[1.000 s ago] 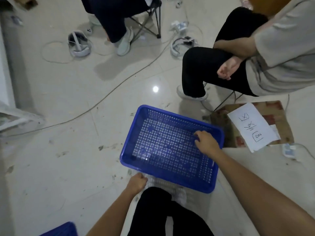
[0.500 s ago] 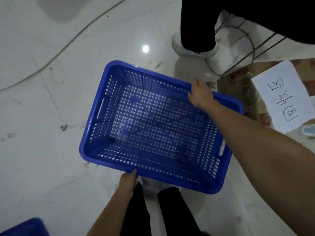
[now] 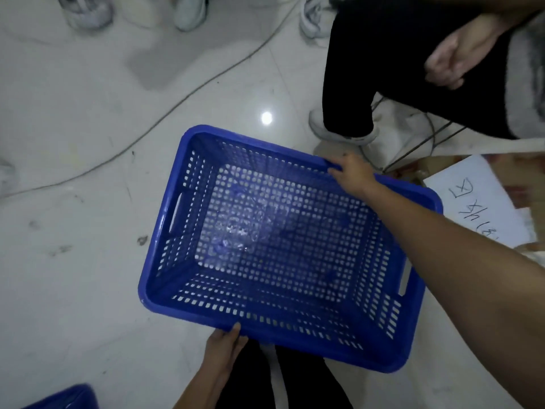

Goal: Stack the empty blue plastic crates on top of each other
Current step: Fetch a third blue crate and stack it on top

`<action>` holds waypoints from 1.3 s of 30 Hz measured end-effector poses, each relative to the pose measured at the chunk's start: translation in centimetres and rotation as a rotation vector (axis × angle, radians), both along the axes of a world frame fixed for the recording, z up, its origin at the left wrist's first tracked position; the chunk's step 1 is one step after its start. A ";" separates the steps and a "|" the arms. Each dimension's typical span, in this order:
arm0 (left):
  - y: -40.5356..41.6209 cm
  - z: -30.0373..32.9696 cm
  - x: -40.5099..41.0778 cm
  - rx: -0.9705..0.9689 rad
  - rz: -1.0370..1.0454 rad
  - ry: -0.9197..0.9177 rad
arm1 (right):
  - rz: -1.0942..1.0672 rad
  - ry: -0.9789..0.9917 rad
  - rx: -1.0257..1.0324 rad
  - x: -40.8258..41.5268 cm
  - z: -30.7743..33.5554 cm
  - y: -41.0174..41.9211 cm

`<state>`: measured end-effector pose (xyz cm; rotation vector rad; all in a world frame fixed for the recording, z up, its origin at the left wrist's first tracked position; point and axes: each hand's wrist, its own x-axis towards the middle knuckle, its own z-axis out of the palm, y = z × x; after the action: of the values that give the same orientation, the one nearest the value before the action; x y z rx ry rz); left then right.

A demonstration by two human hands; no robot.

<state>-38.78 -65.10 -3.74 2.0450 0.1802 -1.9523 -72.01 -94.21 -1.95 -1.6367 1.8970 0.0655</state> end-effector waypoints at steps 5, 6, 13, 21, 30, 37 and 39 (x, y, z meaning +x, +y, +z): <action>-0.1 9.3 1.5 -0.122 0.025 -0.027 | 0.035 -0.016 -0.113 2.6 9.9 -1.1; 0.2 10.9 1.9 -0.164 0.021 -0.054 | 0.042 -0.017 -0.126 3.3 11.9 -1.2; 5.0 21.3 4.3 -0.338 0.110 -0.163 | 0.167 -0.124 -0.199 8.5 23.8 0.3; 13.3 31.3 8.3 -0.431 0.297 -0.272 | 0.328 -0.208 -0.286 19.9 34.0 2.9; 23.7 42.9 16.0 -0.617 0.547 -0.346 | 0.658 -0.302 -0.453 40.1 45.5 8.1; 33.1 49.1 23.8 -0.775 0.720 -0.407 | 0.853 -0.332 -0.602 58.1 53.6 16.9; 35.9 51.0 26.1 -0.848 0.781 -0.411 | 0.900 -0.335 -0.638 63.2 55.7 20.2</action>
<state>-12.72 -29.18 47.21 1.4210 0.0273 -0.8748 -8.76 -73.96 53.70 -2.6143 0.8403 -0.4567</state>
